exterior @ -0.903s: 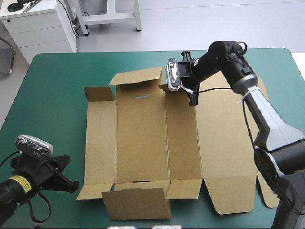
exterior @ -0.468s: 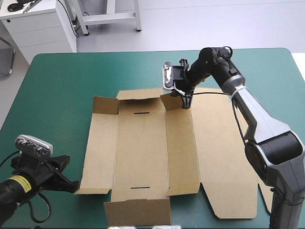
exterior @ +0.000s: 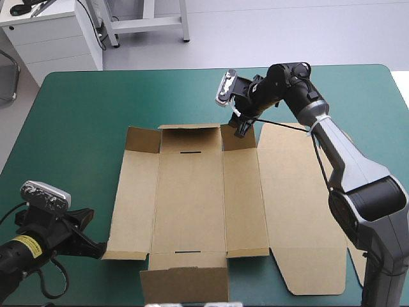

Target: Fold the box

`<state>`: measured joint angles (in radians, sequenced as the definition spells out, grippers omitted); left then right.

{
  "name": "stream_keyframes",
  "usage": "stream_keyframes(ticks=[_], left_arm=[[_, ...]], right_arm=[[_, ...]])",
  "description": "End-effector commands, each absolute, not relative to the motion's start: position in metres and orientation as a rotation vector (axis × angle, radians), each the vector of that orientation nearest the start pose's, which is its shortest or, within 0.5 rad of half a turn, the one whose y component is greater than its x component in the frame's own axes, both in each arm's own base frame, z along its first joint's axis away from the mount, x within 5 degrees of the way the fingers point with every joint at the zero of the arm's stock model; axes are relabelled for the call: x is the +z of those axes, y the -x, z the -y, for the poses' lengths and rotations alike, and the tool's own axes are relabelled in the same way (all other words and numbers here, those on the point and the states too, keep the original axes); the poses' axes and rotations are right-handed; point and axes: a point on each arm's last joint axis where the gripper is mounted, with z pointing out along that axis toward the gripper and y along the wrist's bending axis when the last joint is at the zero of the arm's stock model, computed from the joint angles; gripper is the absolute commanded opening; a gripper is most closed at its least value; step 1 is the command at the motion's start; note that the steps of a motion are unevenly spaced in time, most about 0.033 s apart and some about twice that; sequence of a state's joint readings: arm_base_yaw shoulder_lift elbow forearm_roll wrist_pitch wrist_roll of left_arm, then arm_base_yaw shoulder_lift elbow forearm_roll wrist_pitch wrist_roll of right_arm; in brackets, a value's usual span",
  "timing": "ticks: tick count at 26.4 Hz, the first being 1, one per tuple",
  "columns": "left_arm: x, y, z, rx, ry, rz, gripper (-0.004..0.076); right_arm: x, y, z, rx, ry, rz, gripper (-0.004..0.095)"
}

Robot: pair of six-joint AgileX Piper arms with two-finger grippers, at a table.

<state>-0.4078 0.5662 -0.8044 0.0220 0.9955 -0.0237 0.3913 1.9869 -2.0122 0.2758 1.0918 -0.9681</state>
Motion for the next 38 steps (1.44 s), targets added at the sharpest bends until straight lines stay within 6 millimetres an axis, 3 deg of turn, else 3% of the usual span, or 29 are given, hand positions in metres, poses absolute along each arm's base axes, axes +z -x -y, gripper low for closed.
stream_keyframes(ticks=[1,6,10,15,18,23,26,29,34,38], left_arm=[[0.364,-0.081,0.033,-0.224,-0.419,-2.129,-0.0008],[0.365,-0.081,0.033,-0.217,-0.419,-2.123,-0.0008],[0.367,-0.082,0.033,-0.222,-0.415,-2.099,-0.0008],[0.369,-0.083,0.034,-0.229,-0.409,-2.066,-0.0008],[0.369,-0.084,0.034,-0.235,-0.398,-2.065,-0.0008],[0.37,-0.087,0.036,-0.235,-0.398,-2.07,-0.0008],[0.38,-0.096,0.04,-0.235,-0.395,-2.093,-0.0008],[0.397,-0.11,0.044,-0.22,-0.395,-2.088,-0.0008],[0.419,-0.145,0.049,-0.045,-0.428,-2.151,-0.0008],[0.429,-0.171,0.059,-0.008,-0.448,-2.206,0.0004]], right_arm=[[0.396,-0.388,-0.176,0.02,1.343,-1.953,0.0319],[0.418,-0.38,-0.157,-0.112,1.152,-2.066,-0.0015],[0.434,-0.373,-0.134,-0.179,0.937,-2.181,-0.002],[0.442,-0.37,-0.086,-0.159,0.615,-2.336,-0.002],[0.449,-0.369,-0.057,-0.069,0.431,-2.361,-0.002],[0.457,-0.361,-0.013,0.123,0.265,-2.358,-0.002],[0.454,-0.338,0.011,0.209,0.241,-2.364,-0.002],[0.443,-0.315,0.015,0.206,0.273,-2.406,-0.002],[0.429,-0.273,0.003,0.299,0.338,-2.424,-0.002],[0.421,-0.244,-0.005,0.346,0.36,-2.406,-0.0019]])
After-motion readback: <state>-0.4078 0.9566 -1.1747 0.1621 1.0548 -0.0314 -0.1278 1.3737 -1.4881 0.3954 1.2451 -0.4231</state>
